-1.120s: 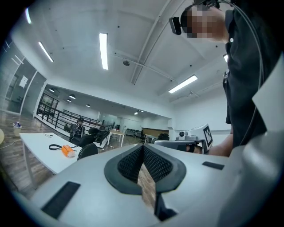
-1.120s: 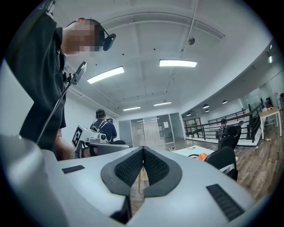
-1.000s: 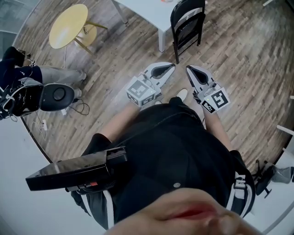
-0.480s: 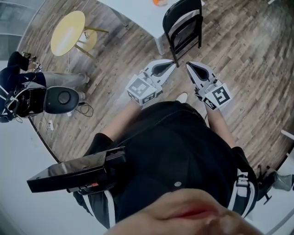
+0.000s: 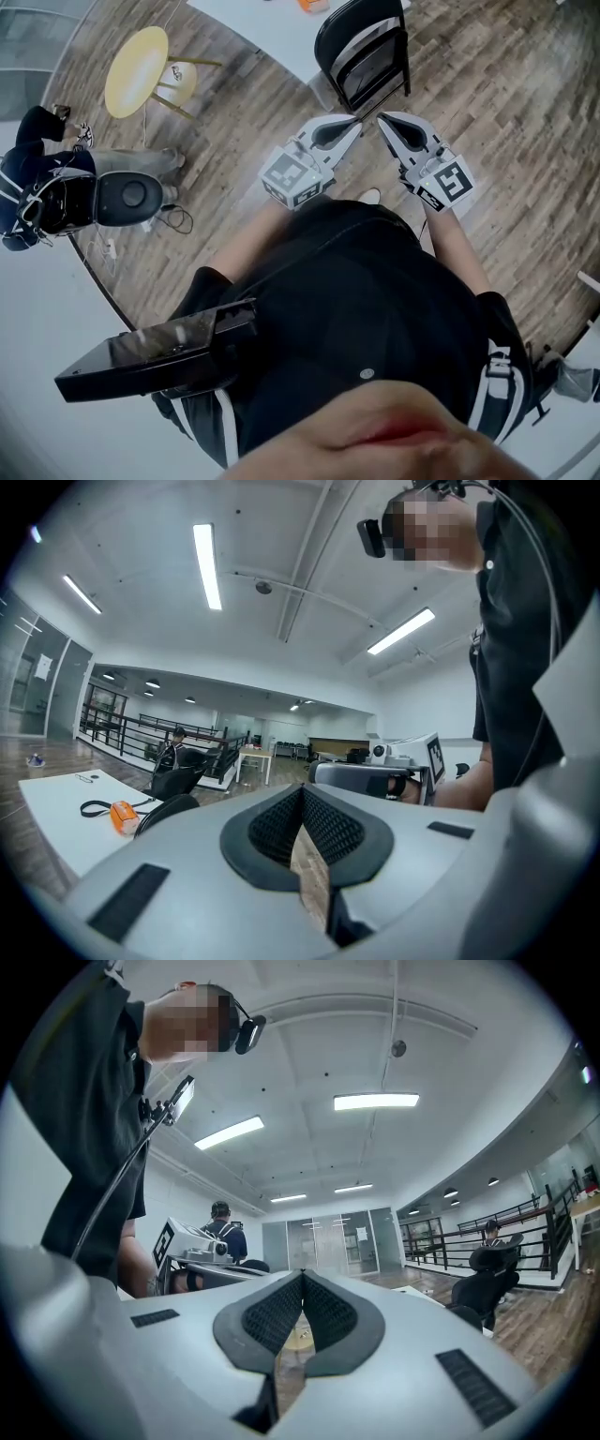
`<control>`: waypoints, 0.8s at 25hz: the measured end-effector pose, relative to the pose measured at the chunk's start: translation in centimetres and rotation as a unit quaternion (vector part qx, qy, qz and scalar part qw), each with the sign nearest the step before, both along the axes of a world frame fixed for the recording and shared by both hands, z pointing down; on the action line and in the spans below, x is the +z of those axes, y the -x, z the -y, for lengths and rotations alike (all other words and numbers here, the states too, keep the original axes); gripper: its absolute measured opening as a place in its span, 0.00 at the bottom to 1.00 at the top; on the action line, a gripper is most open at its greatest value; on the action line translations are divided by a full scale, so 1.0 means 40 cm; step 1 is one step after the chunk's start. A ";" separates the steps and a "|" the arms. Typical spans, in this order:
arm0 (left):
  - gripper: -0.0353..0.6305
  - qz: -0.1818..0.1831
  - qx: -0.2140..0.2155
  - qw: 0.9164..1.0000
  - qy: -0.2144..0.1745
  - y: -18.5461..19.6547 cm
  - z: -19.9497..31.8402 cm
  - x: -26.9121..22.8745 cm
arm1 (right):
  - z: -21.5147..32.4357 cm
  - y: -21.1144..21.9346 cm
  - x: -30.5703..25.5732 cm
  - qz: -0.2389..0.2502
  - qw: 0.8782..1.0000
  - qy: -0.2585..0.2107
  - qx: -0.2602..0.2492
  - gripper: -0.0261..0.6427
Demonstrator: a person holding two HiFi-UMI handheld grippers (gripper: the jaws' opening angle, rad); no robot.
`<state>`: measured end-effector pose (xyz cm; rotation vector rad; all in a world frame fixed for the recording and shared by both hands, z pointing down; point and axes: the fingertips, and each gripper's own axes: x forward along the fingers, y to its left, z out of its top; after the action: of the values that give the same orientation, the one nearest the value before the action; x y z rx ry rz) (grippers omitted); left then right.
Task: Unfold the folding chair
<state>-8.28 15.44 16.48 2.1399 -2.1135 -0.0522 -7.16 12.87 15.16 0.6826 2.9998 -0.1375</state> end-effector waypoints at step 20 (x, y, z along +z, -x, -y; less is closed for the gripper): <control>0.06 -0.004 0.037 0.999 0.001 0.332 0.138 0.028 | 0.158 0.261 0.054 -0.036 0.997 0.015 0.072 0.05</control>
<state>-21.55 9.91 17.60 2.2099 -2.0261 -0.0513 -17.60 6.57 17.33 0.4676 3.0952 -0.2032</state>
